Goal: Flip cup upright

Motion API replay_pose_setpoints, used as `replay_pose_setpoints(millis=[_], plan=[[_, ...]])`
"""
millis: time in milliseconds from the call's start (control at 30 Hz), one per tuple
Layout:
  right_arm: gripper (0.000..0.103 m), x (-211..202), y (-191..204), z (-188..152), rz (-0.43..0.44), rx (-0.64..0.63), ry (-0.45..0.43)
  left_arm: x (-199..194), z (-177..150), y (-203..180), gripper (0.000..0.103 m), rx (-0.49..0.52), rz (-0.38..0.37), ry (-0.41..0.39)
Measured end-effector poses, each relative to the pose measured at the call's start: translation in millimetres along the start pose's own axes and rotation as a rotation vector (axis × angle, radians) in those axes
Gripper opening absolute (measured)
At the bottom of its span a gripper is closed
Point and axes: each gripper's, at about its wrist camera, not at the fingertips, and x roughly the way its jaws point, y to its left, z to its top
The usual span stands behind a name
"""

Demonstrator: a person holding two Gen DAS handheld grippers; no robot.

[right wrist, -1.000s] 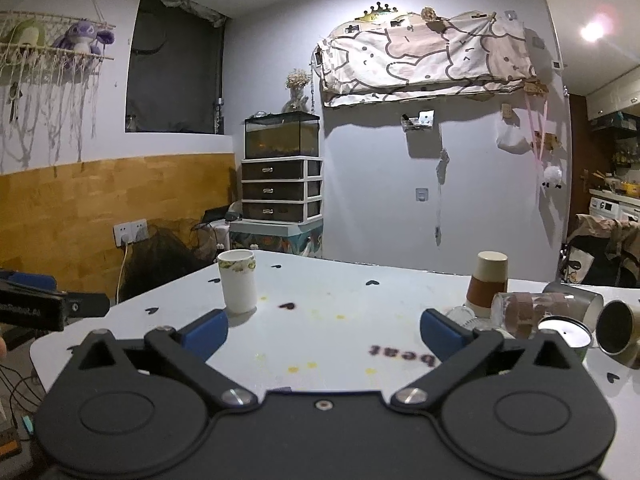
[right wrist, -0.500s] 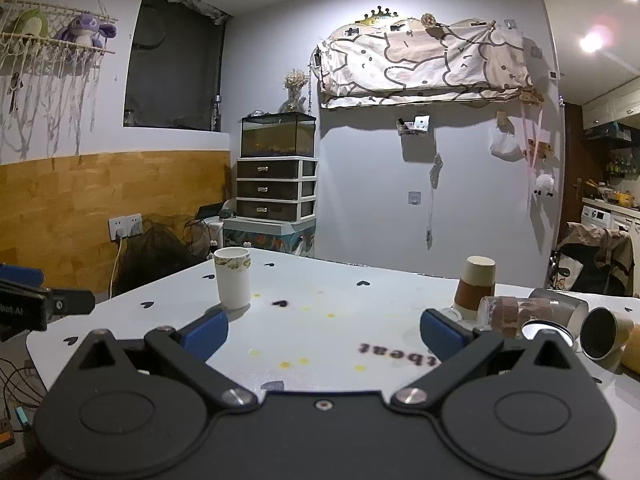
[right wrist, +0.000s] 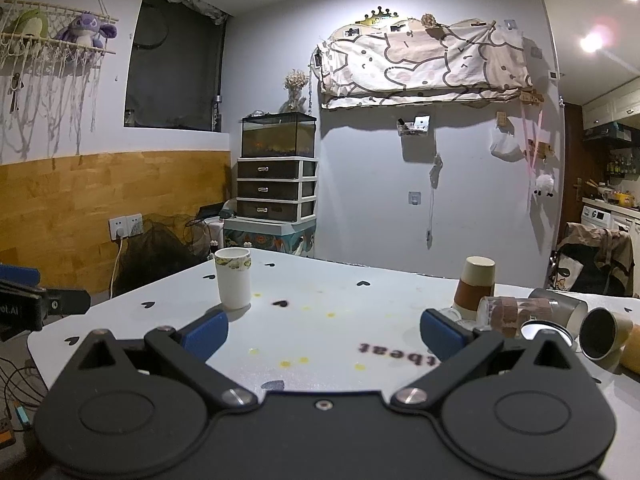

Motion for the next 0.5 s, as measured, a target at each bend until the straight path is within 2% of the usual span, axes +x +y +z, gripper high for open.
replay_pose_setpoints(millis=[500], plan=[[0.103,-0.8,1.7,2.3,0.002,-0.001,0.001,-2.7,-0.6,3.2,0.103,-0.002,0.002,0.006]])
